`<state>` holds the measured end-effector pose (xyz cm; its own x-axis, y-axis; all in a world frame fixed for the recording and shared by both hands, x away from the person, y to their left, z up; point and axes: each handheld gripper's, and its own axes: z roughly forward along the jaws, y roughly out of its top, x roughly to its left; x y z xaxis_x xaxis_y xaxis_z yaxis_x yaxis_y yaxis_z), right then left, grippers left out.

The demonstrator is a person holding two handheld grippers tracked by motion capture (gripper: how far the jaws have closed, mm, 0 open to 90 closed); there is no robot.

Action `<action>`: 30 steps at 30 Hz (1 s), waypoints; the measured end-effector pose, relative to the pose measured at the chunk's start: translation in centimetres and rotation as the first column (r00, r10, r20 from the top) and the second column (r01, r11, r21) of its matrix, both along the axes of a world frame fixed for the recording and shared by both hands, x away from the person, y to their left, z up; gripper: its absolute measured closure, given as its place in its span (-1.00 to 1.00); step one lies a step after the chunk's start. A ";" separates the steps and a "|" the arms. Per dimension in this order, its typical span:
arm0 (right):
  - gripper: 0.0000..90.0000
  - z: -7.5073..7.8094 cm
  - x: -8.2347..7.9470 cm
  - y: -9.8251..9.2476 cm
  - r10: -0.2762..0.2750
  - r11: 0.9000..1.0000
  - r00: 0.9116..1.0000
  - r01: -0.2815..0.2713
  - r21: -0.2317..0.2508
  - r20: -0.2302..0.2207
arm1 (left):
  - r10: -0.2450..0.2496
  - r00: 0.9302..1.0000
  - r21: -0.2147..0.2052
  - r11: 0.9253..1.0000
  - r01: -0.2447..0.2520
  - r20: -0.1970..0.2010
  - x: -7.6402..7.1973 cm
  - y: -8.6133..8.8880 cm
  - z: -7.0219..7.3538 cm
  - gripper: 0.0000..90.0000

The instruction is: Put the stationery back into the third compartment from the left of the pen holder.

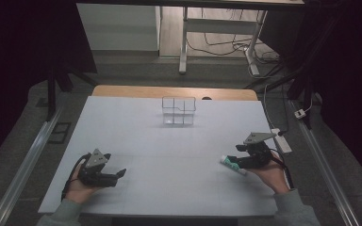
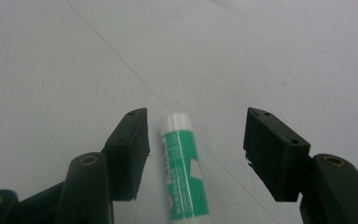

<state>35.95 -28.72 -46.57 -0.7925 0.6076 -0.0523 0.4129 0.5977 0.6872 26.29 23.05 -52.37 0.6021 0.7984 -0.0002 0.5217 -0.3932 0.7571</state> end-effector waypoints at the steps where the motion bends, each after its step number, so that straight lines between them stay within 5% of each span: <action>1: -0.12 0.0 -0.1 0.0 0.005 1.000 1.000 -0.005 -0.015 -0.004 | 0.000 1.000 0.001 1.000 0.000 0.001 0.0 0.0 0.0 -0.66; 16: -0.17 -1.2 -0.3 0.2 0.057 0.979 0.986 -0.086 -0.185 -0.156 | -0.001 1.000 0.010 1.000 0.001 -0.002 0.1 -0.1 -0.1 -0.66; 30: -0.09 -2.4 0.2 0.0 0.018 0.965 0.982 -0.067 -0.254 -0.189 | -0.005 1.000 0.017 1.000 0.005 -0.001 0.1 -0.1 -0.2 -0.66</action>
